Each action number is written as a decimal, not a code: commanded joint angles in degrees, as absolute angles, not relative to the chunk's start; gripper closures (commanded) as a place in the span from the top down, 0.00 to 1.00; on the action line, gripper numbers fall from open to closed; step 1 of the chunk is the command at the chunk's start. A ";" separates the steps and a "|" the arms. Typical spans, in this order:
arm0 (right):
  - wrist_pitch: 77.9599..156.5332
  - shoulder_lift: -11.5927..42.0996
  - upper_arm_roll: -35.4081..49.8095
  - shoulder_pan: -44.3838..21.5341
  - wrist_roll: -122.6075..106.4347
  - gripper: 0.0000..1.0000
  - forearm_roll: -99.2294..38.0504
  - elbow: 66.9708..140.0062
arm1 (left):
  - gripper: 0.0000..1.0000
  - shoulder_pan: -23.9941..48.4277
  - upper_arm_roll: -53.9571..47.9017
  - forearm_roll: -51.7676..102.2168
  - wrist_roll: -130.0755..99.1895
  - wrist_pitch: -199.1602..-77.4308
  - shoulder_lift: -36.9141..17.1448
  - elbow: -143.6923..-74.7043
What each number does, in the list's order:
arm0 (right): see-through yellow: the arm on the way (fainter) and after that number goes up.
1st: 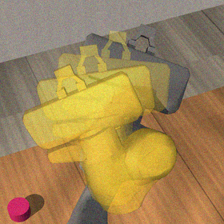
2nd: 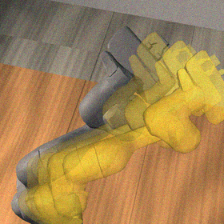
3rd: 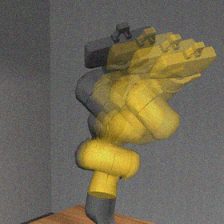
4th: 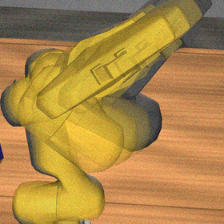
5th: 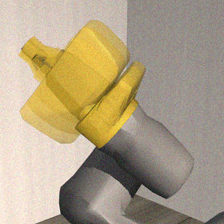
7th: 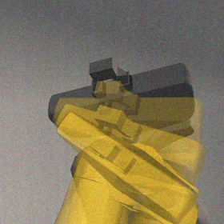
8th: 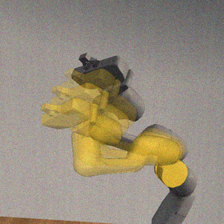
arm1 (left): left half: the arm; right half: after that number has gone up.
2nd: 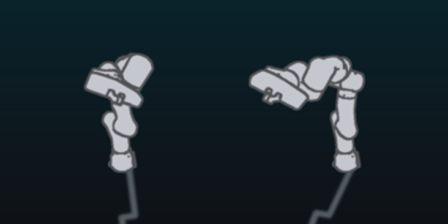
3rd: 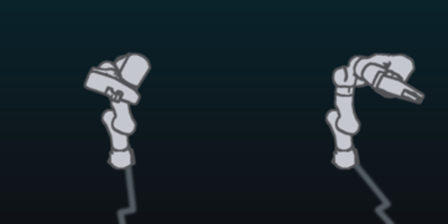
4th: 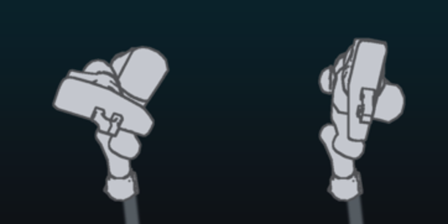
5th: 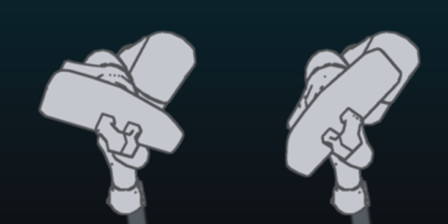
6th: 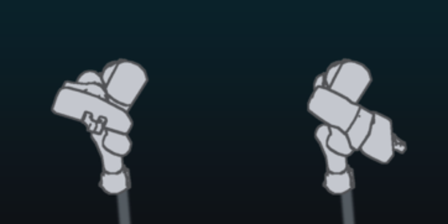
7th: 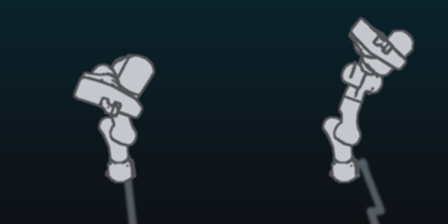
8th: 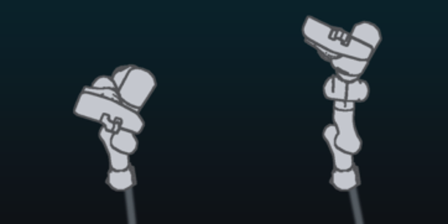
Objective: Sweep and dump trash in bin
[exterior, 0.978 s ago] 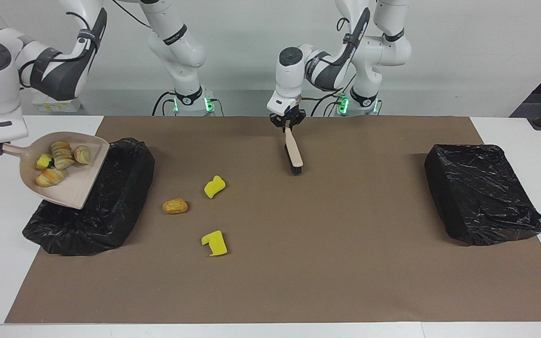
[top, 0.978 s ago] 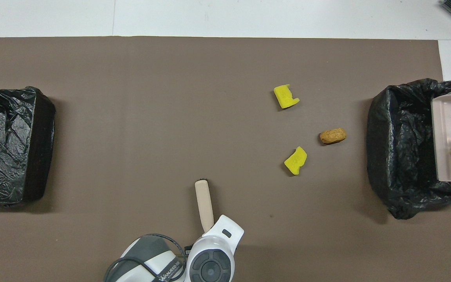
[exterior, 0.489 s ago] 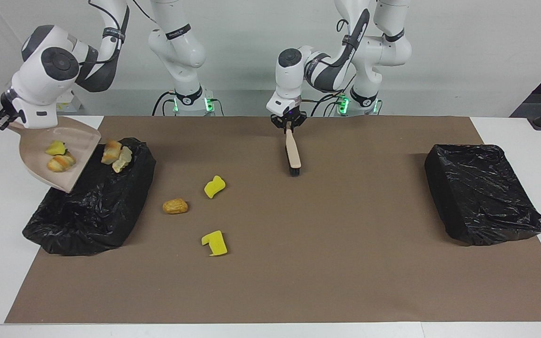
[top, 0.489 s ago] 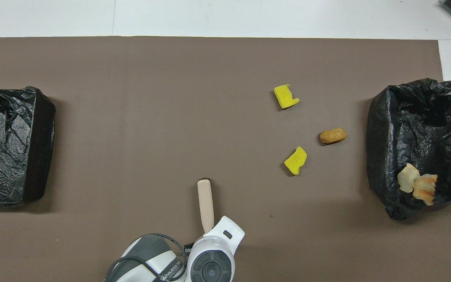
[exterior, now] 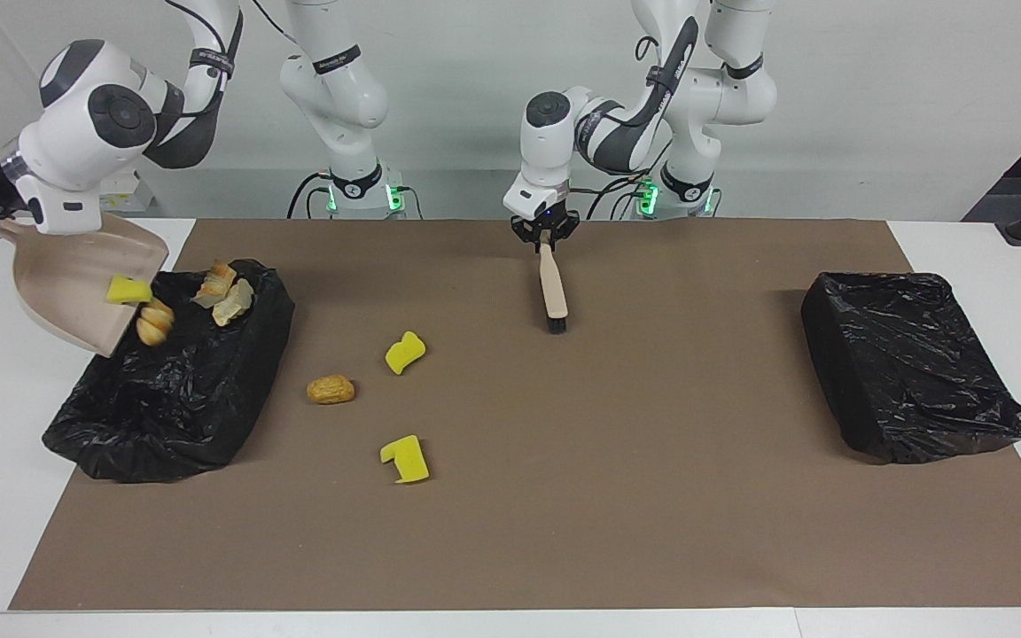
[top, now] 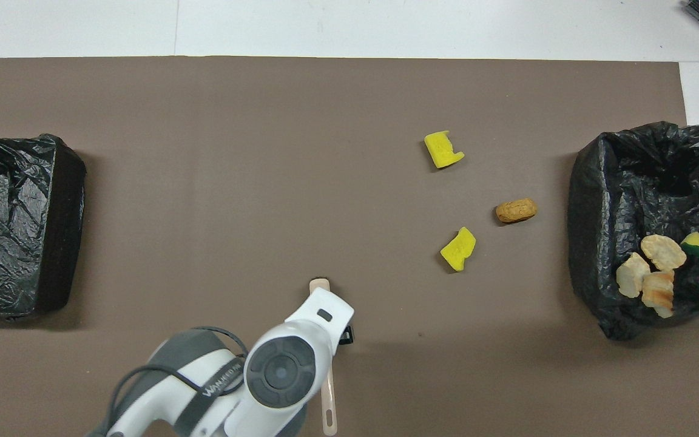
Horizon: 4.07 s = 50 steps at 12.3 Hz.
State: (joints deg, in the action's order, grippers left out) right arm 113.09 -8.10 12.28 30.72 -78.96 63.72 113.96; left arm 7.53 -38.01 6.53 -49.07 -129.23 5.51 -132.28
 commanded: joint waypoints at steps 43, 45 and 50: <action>111.06 14.54 13.01 -27.06 37.08 1.00 -0.34 102.87 | 1.00 1.67 -7.98 0.35 -9.03 -110.63 -3.76 -95.63; 117.48 10.04 13.01 -30.04 40.33 1.00 -3.85 111.15 | 1.00 1.58 -13.42 0.35 -17.53 -113.28 -10.42 -91.61; 118.12 5.80 13.01 -36.81 44.73 0.87 -8.35 118.73 | 1.00 6.75 -21.26 -5.42 -37.92 -118.91 -21.34 -85.52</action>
State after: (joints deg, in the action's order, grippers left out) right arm 115.99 7.91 13.23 -35.56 43.79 -6.08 114.35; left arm 3.72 -20.30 -1.41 -31.05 -117.75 -17.90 -87.94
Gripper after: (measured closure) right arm 0.088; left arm 0.000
